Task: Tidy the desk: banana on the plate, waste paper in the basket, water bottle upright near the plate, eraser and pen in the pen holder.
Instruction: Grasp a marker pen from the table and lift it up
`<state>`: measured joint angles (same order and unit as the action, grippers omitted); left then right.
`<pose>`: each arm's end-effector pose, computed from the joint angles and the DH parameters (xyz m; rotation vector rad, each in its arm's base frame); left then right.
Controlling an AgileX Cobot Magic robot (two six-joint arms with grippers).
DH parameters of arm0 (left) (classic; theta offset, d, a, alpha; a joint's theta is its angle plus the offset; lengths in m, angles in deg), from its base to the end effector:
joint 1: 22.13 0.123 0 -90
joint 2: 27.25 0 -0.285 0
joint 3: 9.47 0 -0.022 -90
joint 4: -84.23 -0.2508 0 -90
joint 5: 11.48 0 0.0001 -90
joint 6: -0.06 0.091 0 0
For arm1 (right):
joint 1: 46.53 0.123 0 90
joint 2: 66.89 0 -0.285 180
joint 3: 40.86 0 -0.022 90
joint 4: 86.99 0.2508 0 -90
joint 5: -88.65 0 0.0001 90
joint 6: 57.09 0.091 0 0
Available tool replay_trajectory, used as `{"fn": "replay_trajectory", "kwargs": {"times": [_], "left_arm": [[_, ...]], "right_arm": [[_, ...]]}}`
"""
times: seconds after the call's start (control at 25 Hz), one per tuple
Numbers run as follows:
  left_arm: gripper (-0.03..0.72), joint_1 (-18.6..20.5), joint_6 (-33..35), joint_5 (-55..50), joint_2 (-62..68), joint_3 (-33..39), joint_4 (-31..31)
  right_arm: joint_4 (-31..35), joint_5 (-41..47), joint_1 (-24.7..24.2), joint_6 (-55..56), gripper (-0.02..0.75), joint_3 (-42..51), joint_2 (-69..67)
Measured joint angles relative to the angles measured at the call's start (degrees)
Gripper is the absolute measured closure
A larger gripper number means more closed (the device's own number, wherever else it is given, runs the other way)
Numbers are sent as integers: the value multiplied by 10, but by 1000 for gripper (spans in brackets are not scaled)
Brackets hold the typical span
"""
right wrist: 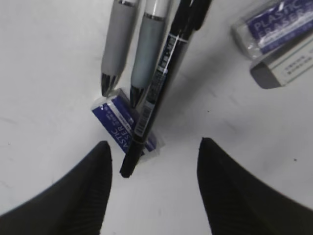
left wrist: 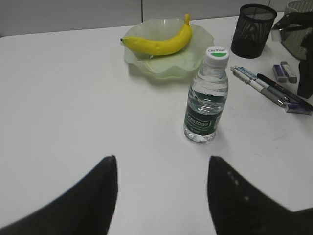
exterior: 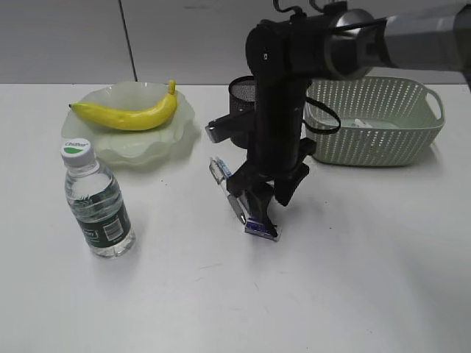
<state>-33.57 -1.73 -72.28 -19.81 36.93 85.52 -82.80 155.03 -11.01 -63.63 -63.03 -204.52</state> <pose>-0.0106 0.0003 0.2876 0.1703 1.9977 -0.1747 0.3575 0.2626 0.1364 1.0658 -2.9032 -0.0872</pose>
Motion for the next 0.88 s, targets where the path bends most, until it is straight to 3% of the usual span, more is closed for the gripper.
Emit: {"fn": "replay_trajectory", "kwargs": {"times": [0.36,0.88], "left_arm": [[252,0,0,0,0,0,0],[252,0,0,0,0,0,0]], "right_arm": [[6,-16,1,0,319,0,-27],[7,-28,1,1,659,0,-33]]}}
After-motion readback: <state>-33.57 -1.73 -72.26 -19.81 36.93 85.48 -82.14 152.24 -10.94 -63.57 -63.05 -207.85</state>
